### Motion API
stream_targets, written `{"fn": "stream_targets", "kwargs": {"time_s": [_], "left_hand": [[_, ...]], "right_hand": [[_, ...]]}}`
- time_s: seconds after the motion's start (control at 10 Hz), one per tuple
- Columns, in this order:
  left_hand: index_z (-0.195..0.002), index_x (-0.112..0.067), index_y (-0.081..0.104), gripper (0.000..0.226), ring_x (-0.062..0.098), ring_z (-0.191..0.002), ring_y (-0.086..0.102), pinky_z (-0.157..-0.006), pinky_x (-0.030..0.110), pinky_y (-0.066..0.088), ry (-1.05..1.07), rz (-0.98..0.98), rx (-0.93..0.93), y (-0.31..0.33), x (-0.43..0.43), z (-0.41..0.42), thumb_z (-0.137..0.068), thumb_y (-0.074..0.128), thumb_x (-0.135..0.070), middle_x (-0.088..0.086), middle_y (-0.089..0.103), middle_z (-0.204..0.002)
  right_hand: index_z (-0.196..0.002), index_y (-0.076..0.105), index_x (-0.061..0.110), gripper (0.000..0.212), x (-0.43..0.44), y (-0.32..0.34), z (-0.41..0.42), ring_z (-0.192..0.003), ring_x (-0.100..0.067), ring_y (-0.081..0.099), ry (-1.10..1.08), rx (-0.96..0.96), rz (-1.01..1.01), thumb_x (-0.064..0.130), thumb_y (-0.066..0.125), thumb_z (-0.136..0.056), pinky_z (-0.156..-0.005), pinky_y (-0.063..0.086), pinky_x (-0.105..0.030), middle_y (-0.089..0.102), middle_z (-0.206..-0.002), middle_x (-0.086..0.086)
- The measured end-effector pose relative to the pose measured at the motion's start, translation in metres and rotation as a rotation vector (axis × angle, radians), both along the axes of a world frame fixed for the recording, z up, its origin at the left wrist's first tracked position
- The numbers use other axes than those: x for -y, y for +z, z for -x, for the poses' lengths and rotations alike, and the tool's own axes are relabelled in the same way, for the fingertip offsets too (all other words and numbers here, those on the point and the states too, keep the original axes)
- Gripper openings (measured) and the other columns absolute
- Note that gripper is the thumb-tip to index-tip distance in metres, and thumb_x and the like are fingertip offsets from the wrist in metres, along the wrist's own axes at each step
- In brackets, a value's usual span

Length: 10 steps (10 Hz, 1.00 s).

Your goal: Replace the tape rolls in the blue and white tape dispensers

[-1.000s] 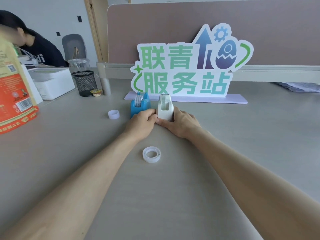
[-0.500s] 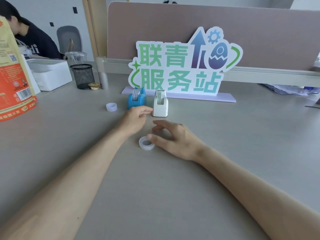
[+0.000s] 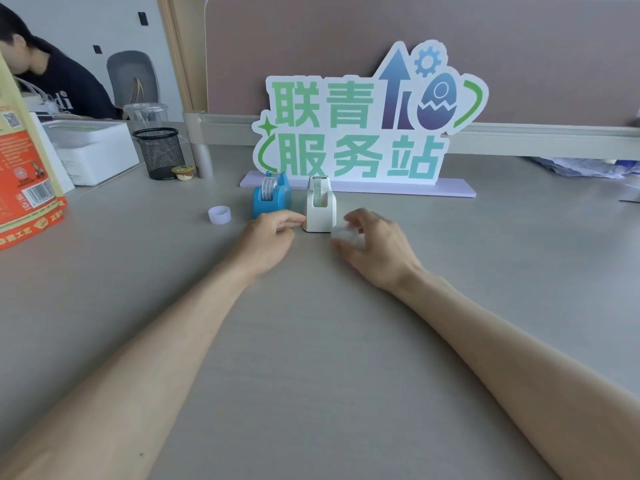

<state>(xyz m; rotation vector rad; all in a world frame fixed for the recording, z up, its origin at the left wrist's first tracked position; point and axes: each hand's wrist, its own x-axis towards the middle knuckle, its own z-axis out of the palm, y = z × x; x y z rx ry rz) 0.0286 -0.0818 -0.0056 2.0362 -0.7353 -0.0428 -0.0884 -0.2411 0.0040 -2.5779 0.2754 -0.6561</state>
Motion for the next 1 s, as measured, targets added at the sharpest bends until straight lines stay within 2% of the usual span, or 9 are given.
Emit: {"fn": "stream_targets", "kwargs": {"time_s": [0.1, 0.2, 0.3, 0.4, 0.5, 0.6, 0.7, 0.8, 1.0], "left_hand": [[-0.119, -0.026, 0.064, 0.046, 0.001, -0.117, 0.054, -0.09, 0.017, 0.038, 0.016, 0.003, -0.011, 0.001, 0.0, 0.001, -0.088, 0.039, -0.004, -0.015, 0.064, -0.116], [-0.118, -0.025, 0.064, 0.044, 0.0, -0.115, 0.054, -0.091, 0.015, 0.036, 0.024, 0.019, -0.019, 0.001, 0.001, 0.0, -0.089, 0.039, -0.004, -0.013, 0.066, -0.119], [-0.118, -0.024, 0.064, 0.044, 0.0, -0.114, 0.055, -0.092, 0.016, 0.037, 0.031, 0.024, -0.019, 0.001, 0.002, -0.001, -0.09, 0.038, -0.004, -0.013, 0.066, -0.118], [-0.118, -0.024, 0.064, 0.042, 0.002, -0.116, 0.055, -0.095, 0.018, 0.038, 0.036, 0.02, -0.015, 0.001, 0.003, -0.002, -0.09, 0.039, -0.005, -0.01, 0.066, -0.12], [-0.12, -0.022, 0.063, 0.039, 0.005, -0.117, 0.055, -0.095, 0.018, 0.038, 0.038, 0.009, -0.007, 0.0, 0.0, 0.001, -0.092, 0.04, -0.006, -0.005, 0.064, -0.126], [-0.124, -0.021, 0.06, 0.04, 0.015, -0.118, 0.056, -0.092, 0.023, 0.041, 0.09, -0.159, 0.125, 0.004, -0.003, 0.013, -0.093, 0.039, -0.01, -0.003, 0.062, -0.127], [-0.124, -0.019, 0.057, 0.037, 0.023, -0.119, 0.053, -0.093, 0.034, 0.046, 0.103, -0.384, 0.314, 0.002, -0.006, 0.032, -0.093, 0.038, -0.014, 0.001, 0.06, -0.129], [-0.127, -0.017, 0.054, 0.038, 0.022, -0.125, 0.049, -0.098, 0.035, 0.043, 0.117, -0.463, 0.301, 0.002, -0.013, 0.053, -0.094, 0.035, -0.018, 0.001, 0.055, -0.137], [-0.138, -0.016, 0.046, 0.043, 0.019, -0.14, 0.035, -0.114, 0.031, 0.028, 0.098, -0.488, 0.298, -0.001, -0.032, 0.092, -0.098, 0.034, -0.023, 0.001, 0.037, -0.153]], "right_hand": [[-0.133, 0.048, 0.011, 0.048, 0.019, 0.002, -0.016, -0.115, -0.031, 0.056, -0.098, -0.042, -0.027, 0.028, 0.058, -0.089, -0.09, 0.043, -0.031, 0.059, -0.128, -0.01], [-0.143, 0.038, 0.007, 0.056, 0.032, 0.003, -0.031, -0.117, -0.032, 0.055, -0.162, -0.094, -0.158, 0.019, 0.051, -0.09, -0.091, 0.041, -0.029, 0.06, -0.127, -0.011], [-0.139, 0.039, 0.005, 0.051, 0.038, 0.003, -0.039, -0.119, -0.031, 0.055, -0.172, -0.127, -0.165, 0.02, 0.05, -0.092, -0.095, 0.042, -0.031, 0.06, -0.129, -0.01], [-0.112, 0.048, 0.006, 0.025, 0.037, 0.003, -0.039, -0.116, -0.03, 0.056, -0.189, -0.146, -0.138, 0.018, 0.05, -0.09, -0.083, 0.041, -0.027, 0.063, -0.12, -0.005], [-0.102, 0.044, 0.01, 0.022, 0.034, -0.001, -0.034, -0.114, -0.028, 0.058, -0.184, -0.13, -0.116, 0.023, 0.053, -0.088, -0.084, 0.044, -0.028, 0.061, -0.125, -0.004], [-0.115, 0.045, 0.008, 0.028, 0.023, -0.003, -0.022, -0.125, -0.03, 0.047, -0.136, -0.182, -0.045, 0.025, 0.047, -0.092, -0.101, 0.038, -0.034, 0.05, -0.136, -0.01], [-0.132, 0.039, 0.01, 0.042, 0.012, -0.005, -0.003, -0.133, -0.029, 0.036, -0.116, -0.204, 0.006, 0.027, 0.043, -0.094, -0.109, 0.03, -0.036, 0.041, -0.14, -0.011], [-0.141, 0.033, 0.017, 0.05, 0.0, -0.004, 0.022, -0.135, -0.028, 0.034, -0.112, -0.214, 0.059, 0.031, 0.042, -0.094, -0.11, 0.029, -0.037, 0.04, -0.143, -0.01], [-0.11, 0.056, 0.008, 0.043, -0.02, -0.001, 0.068, -0.126, -0.03, 0.045, -0.031, -0.274, 0.16, 0.045, 0.042, -0.095, -0.102, 0.034, -0.033, 0.055, -0.127, -0.012]]}}
